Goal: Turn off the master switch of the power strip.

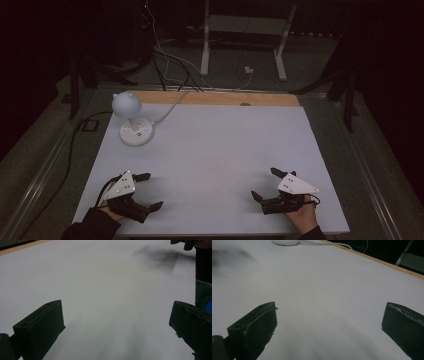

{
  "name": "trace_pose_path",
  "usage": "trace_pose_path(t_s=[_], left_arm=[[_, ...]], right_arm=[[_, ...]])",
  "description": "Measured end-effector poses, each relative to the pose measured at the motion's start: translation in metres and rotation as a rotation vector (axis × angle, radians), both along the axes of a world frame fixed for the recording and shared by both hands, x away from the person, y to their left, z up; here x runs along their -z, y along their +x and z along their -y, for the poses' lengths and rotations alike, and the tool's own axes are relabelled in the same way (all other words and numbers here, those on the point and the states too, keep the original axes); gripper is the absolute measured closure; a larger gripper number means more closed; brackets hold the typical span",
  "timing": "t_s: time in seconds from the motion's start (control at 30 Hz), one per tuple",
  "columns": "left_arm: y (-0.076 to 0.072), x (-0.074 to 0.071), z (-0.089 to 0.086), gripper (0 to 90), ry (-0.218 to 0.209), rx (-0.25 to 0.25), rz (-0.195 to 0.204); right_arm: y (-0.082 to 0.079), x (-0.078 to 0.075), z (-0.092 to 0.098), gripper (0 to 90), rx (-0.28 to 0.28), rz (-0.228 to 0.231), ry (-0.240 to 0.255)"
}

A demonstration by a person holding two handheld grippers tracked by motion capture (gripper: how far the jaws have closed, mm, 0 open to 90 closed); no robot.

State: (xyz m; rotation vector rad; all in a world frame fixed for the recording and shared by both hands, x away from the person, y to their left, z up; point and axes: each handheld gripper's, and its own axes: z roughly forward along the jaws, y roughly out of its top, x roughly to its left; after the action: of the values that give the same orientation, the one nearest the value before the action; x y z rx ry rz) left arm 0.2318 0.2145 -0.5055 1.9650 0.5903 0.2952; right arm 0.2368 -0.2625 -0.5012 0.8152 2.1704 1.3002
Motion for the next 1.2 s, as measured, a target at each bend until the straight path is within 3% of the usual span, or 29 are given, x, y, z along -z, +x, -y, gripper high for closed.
trace_pose_path(t_s=[0.43,0.67,0.8,1.2], left_arm=[[0.002,-0.008,0.003,0.3,-0.027,-0.022,0.031],[0.007,-0.022,0.008,0.3,-0.078,-0.039,0.055],[0.010,-0.027,0.009,0.3,-0.085,-0.046,0.062],[0.028,-0.042,0.007,0.3,-0.118,-0.120,0.076]], right_arm=[[0.000,-0.001,0.000,0.0,0.000,0.011,0.017],[0.001,-0.001,-0.001,0.0,-0.001,0.016,0.021],[0.001,-0.001,-0.001,0.0,0.001,0.015,0.023],[0.000,-0.002,-0.002,0.0,0.000,0.017,0.029]])
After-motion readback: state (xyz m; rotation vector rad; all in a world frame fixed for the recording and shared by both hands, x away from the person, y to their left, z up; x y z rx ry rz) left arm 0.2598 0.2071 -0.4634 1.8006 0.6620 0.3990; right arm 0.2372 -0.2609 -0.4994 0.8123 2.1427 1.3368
